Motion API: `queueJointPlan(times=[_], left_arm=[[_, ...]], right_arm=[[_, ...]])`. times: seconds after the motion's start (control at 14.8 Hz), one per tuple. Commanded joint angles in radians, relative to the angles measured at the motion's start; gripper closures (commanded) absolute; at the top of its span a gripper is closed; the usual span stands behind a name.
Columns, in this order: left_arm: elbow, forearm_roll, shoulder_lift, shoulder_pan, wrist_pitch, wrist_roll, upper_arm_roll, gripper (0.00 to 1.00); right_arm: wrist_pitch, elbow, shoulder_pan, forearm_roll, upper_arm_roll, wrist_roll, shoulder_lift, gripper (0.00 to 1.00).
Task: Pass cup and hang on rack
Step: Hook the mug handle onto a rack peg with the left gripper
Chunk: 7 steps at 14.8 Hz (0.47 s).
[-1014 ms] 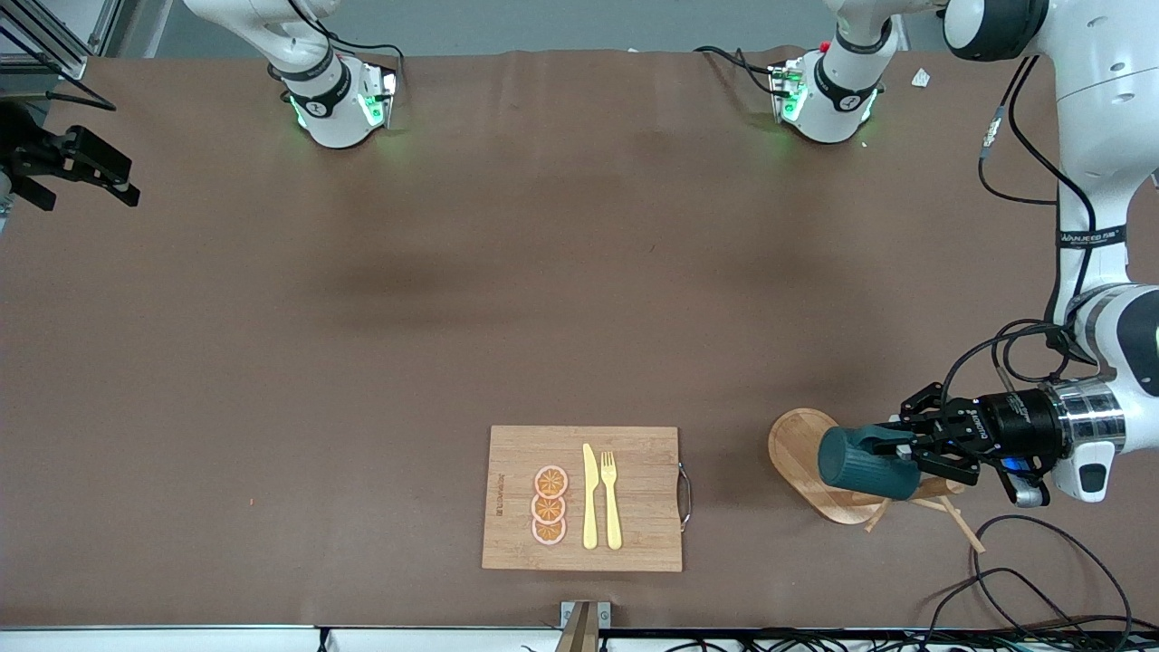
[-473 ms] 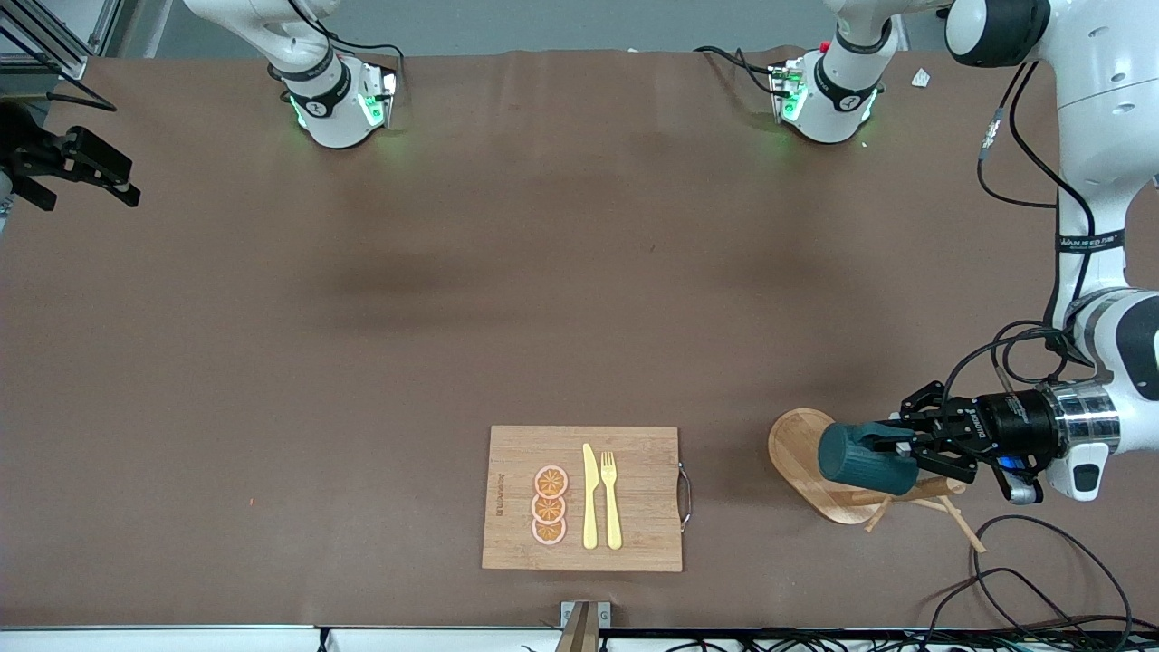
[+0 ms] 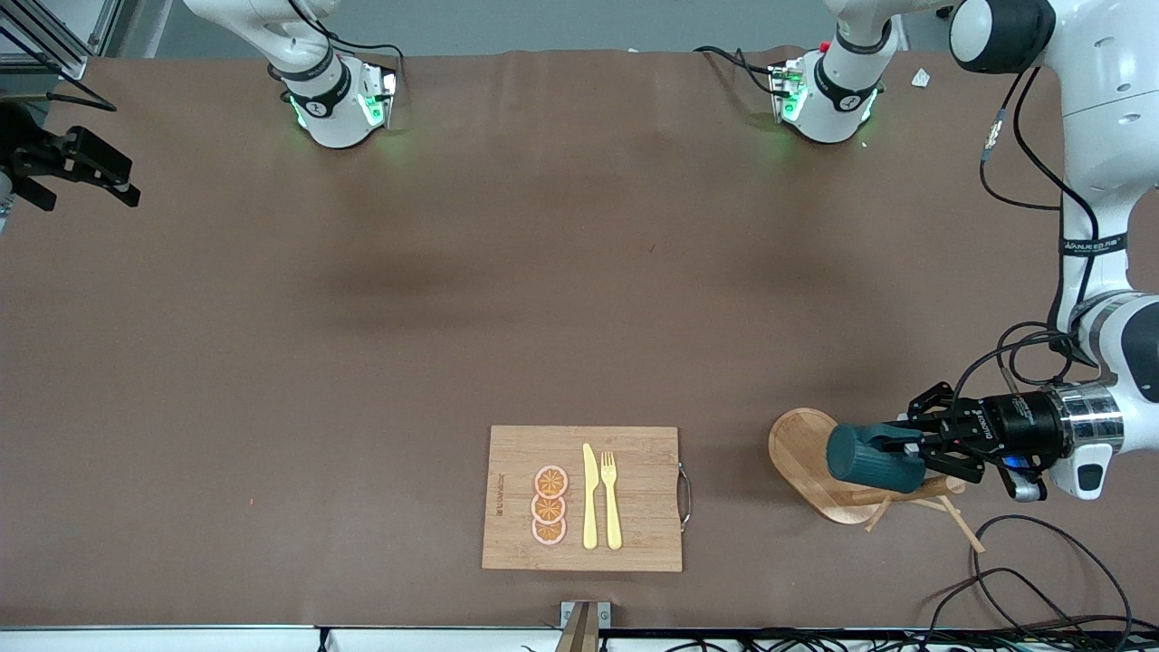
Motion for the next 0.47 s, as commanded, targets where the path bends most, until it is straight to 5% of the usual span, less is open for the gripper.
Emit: queueJointPlan(times=[0.0, 0.41], left_arm=[[0.006, -0.026, 0.007, 0.014, -0.02, 0.013, -0.005, 0.99], [0.007, -0.025, 0.019, 0.017, -0.025, 0.019, -0.005, 0.99]], right_arm=[[-0.002, -0.013, -0.003, -0.014, 0.003, -0.008, -0.012, 0.0], [-0.036, -0.011, -0.016, -0.005, 0.004, 0.072, -0.011, 0.0]])
